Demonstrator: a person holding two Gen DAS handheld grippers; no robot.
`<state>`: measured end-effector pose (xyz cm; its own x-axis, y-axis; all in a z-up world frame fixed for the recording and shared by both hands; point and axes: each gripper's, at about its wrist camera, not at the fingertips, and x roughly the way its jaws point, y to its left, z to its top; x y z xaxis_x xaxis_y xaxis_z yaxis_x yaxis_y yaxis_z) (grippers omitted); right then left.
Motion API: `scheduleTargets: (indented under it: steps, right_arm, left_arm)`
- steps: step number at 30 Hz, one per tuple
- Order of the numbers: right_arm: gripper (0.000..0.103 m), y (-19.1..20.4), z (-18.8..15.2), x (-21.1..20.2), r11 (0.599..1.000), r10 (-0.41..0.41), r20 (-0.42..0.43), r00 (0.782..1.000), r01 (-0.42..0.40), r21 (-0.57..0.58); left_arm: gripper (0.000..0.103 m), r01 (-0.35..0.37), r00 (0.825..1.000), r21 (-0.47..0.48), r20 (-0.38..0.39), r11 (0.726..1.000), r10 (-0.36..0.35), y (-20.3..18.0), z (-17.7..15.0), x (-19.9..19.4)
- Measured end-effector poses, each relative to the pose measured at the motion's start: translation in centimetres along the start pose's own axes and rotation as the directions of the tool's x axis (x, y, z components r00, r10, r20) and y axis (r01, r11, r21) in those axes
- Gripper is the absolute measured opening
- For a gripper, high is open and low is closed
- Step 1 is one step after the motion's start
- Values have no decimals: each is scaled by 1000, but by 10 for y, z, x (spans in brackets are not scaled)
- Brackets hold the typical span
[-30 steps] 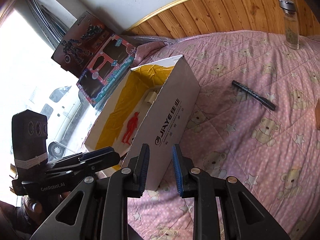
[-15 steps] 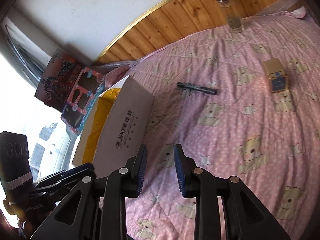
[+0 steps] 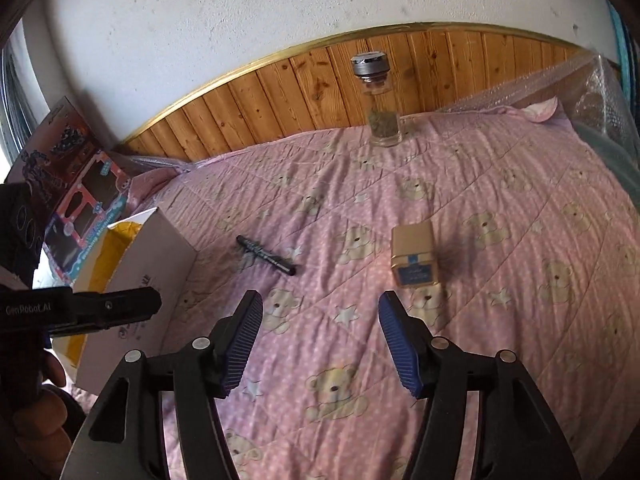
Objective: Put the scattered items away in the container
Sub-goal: 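Move left tool to the black marker while right tool approaches the gold box, then close left tool on the black marker while right tool grasps the gold box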
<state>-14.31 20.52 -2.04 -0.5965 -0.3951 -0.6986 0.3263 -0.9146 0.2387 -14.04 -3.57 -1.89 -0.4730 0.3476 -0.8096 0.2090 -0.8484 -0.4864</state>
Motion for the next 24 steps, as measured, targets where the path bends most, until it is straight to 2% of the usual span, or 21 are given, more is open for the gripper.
scheduleTargets:
  steps: [3,6,10,12,18,20,23,24]
  right_arm:
    - [68,-13,10,17,997,-69,-7,998,69,-31]
    - [69,-27,14,41,993,-111,-49,993,109,-40]
    - [69,-40,19,68,987,-153,-91,984,147,-66]
    - [71,-43,22,78,984,-165,-100,981,157,-82]
    - [74,-45,26,104,967,-225,-123,967,205,-154]
    - [74,-46,27,113,961,-242,-129,962,218,-172]
    - [74,-53,30,126,961,-248,-144,958,225,-161]
    - [69,-55,30,130,964,-242,-151,958,219,-153]
  left_arm:
    - [52,-9,999,-80,-35,997,7,10,22,31]
    - [52,-15,996,-160,-85,987,1,26,41,63]
    - [53,-34,997,-213,-80,977,17,40,62,89]
    - [53,-50,996,-201,-85,978,33,41,70,103]
    - [53,-155,985,-193,-102,969,137,53,84,145]
    - [61,-157,987,-169,-51,973,150,48,86,148]
    - [59,-200,980,-89,-22,976,199,36,89,155]
    - [56,-212,977,-64,-16,975,212,33,88,156]
